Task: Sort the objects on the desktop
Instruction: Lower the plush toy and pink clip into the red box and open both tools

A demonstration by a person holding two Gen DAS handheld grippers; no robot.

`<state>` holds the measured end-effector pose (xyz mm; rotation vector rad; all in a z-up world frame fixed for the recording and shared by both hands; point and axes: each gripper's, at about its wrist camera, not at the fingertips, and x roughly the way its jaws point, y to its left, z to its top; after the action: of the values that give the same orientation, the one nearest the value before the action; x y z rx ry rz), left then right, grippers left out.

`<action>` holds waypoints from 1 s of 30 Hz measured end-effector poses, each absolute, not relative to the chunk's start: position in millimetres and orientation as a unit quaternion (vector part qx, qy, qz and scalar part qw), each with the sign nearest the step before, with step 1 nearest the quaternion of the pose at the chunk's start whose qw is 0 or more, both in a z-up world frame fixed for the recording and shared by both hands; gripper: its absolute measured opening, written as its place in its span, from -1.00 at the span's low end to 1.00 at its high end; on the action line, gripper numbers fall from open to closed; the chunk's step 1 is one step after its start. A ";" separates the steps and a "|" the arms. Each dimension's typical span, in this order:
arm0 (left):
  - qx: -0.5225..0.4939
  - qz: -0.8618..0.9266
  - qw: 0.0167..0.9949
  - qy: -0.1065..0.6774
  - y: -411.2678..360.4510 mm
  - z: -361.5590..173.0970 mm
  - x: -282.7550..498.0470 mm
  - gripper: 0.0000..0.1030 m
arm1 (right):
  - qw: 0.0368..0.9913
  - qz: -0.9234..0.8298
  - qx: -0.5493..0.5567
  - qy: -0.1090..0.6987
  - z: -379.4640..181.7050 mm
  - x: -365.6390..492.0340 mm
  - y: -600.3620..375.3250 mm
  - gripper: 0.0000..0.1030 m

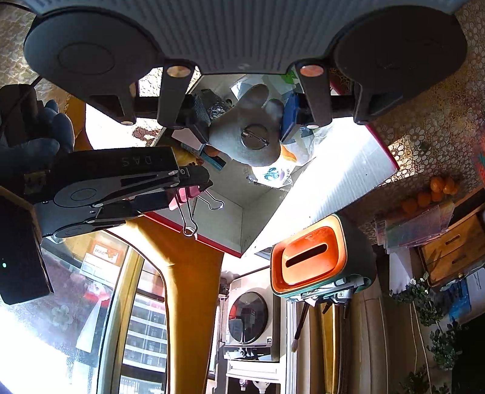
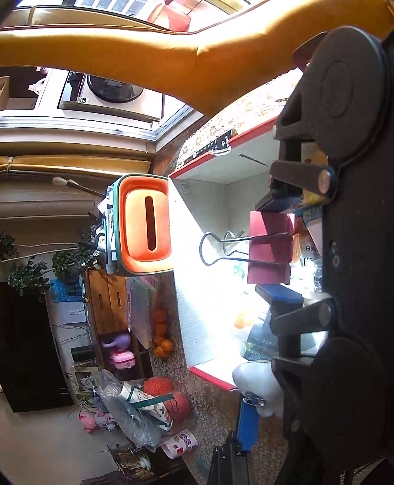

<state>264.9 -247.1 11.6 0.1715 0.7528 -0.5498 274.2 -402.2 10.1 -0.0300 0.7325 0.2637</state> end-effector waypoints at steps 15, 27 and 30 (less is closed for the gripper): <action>0.092 -0.254 0.869 0.414 -261.2 -24.2 295.9 -0.06 | 0.907 0.114 -0.034 0.403 -31.9 291.9 -402.0 -0.04; 0.095 -0.257 0.867 0.416 -262.5 -32.1 296.8 0.02 | 0.908 0.118 -0.034 0.400 -35.2 292.0 -402.8 -0.04; 0.095 -0.260 0.868 0.413 -262.7 -31.7 294.4 0.16 | 0.910 0.117 -0.032 0.397 -33.0 290.7 -403.8 -0.02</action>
<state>294.4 -262.7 -31.7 0.1989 0.8638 -0.5433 290.7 -403.8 -33.0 -0.0668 0.8195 0.2409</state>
